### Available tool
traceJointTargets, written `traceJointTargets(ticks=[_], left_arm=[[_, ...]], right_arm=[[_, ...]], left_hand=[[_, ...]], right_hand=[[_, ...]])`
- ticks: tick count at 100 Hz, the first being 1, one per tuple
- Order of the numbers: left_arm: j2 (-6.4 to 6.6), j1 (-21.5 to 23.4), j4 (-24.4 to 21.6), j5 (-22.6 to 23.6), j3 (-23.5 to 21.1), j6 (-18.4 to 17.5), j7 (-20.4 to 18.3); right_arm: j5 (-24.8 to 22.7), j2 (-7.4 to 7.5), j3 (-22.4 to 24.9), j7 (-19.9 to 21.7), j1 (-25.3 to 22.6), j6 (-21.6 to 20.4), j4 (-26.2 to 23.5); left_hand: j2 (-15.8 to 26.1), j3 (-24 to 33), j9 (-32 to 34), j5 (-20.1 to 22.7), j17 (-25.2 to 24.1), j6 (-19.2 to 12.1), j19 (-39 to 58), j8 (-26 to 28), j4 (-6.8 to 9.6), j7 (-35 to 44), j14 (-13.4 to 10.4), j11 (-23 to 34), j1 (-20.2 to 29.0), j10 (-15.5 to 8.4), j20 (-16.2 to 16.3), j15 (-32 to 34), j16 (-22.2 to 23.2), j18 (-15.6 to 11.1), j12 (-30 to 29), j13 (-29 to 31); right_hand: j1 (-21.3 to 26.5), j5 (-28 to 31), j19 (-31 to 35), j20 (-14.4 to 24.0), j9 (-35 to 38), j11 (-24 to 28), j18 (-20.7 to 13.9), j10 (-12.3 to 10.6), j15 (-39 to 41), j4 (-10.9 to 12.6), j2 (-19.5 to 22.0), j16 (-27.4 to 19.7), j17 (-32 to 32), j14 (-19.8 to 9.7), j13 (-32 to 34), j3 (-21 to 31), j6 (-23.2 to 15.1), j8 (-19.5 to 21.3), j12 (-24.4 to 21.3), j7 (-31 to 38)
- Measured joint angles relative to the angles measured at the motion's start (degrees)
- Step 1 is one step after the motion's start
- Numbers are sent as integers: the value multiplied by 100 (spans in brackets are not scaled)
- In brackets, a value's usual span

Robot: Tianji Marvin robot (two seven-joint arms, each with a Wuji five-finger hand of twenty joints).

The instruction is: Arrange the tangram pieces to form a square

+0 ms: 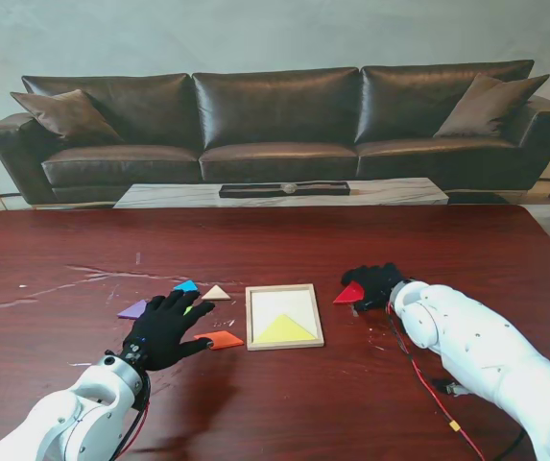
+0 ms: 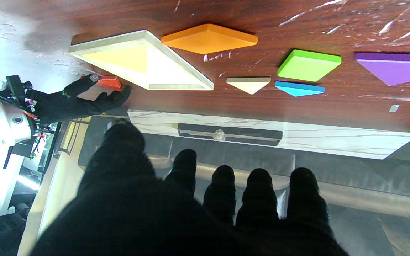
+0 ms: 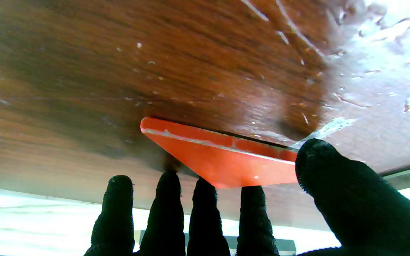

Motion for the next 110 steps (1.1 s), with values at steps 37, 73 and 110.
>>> traceJointTargets(ticks=[37,73,110], left_arm=[[1,-56,53,-135,27,-37,-45],[7,-196,162,-228,118,-88,-100],[7,-330,302,-455,160,-136,-142]], right_arm=[[302,-64,-162,-39,104,-81,213],[518,-156,-546,-224,321,-200,489],[586,-230,-646,-264,403,-229,588]], left_hand=[[0,0,0,0,0,0,0,0,0,0,-1,0,0,0,0,0,0,0,0,0],[0,0,0,0,0,0,0,0,0,-1,-1,0,0,0,0,0,0,0,0,0],[0,0,0,0,0,0,0,0,0,-1,-1,0,0,0,0,0,0,0,0,0]], right_hand=[[370,-36,0,3,91,-24,-297,14,-81,1,-116,-59,452,-76,130,194,-101,9,19,398],[865,410,274,325,456,224,-726,74,-210,-34,-513,50,1401,-7,728,438,-114,1,96,843],[1076,673,836,552,640,458,-92,281,-91,-34,-616,471,1891,231,878,588,-102,286,315,1380]])
